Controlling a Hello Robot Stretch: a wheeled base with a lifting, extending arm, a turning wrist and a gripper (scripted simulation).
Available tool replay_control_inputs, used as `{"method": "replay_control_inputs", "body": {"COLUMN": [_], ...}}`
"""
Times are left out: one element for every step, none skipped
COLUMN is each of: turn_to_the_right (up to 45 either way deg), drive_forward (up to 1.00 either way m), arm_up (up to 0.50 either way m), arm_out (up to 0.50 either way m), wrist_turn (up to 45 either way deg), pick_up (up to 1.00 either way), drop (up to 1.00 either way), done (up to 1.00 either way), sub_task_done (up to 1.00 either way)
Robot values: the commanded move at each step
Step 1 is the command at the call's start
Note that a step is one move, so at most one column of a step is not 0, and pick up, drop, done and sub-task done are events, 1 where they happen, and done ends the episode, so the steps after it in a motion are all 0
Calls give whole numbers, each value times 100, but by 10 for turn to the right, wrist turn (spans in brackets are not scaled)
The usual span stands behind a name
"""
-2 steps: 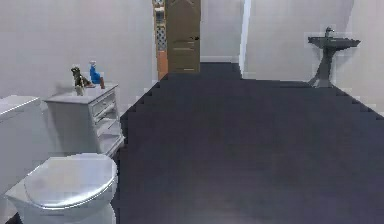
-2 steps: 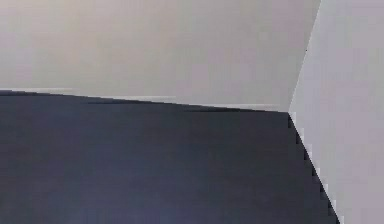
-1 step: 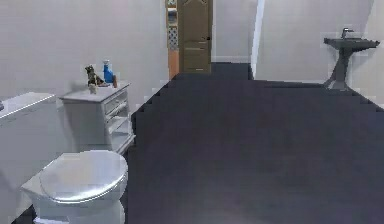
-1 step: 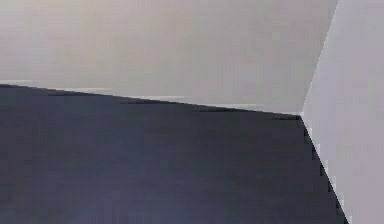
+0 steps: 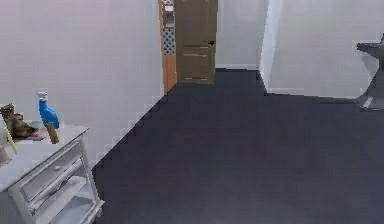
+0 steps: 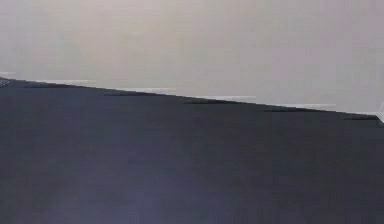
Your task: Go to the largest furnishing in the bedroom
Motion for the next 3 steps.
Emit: {"method": "replay_control_inputs", "body": {"turn_to_the_right": [0,0,-30], "drive_forward": [100,100,0], "arm_up": [0,0,0], "arm_out": [0,0,0], "wrist_turn": [0,0,0], "pick_up": [0,0,0], "drop": [0,0,0], "done": [0,0,0], "sub_task_done": [0,0,0]}}
